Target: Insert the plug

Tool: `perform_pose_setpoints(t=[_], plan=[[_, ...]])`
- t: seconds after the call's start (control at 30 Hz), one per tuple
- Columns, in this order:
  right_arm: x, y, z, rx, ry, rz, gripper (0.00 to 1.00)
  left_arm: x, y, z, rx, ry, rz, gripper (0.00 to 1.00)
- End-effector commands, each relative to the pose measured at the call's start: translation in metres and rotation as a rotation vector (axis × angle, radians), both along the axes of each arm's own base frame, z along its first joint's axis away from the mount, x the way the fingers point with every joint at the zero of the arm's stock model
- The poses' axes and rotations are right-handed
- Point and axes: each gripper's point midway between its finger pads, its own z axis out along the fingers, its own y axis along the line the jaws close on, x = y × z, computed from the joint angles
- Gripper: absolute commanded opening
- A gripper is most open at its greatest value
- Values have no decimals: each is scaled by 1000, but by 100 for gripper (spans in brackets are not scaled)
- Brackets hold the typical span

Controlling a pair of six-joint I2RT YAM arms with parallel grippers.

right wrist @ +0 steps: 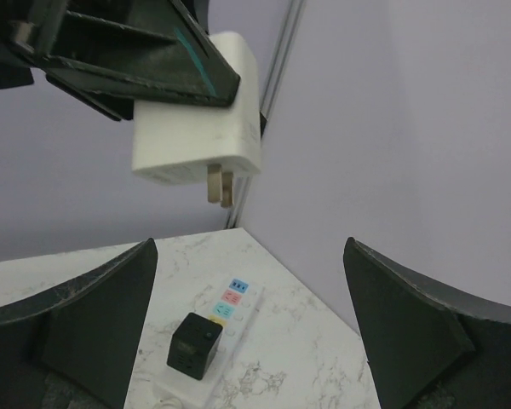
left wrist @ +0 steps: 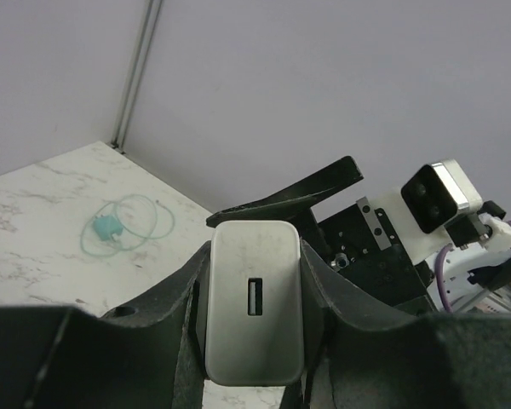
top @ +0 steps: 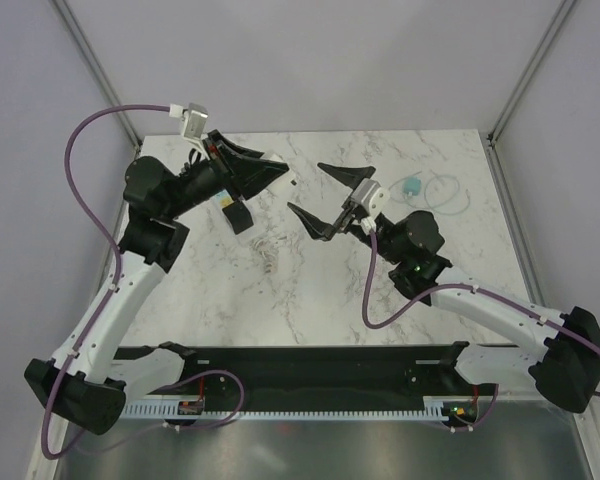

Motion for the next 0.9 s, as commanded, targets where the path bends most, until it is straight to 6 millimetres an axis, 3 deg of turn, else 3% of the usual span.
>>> perform_pose_setpoints(t=[0.0, 0.17, 0.7, 0.8, 0.87], plan=[[-23, 6, 19, -11, -121, 48, 98, -3, -13, -9, -41, 119, -24, 2], [-36, 15, 28, -29, -160, 60, 98, -7, -20, -9, -47, 119, -28, 2], [-38, 21, 42, 5, -206, -4, 89, -17, -31, -16, -65, 170, -82, 2], [-40, 23, 43, 13, -207, 5, 82, -17, -31, -19, -59, 175, -80, 4], [-41, 23, 45, 22, -208, 6, 69, -18, -32, -22, -55, 184, -88, 7]])
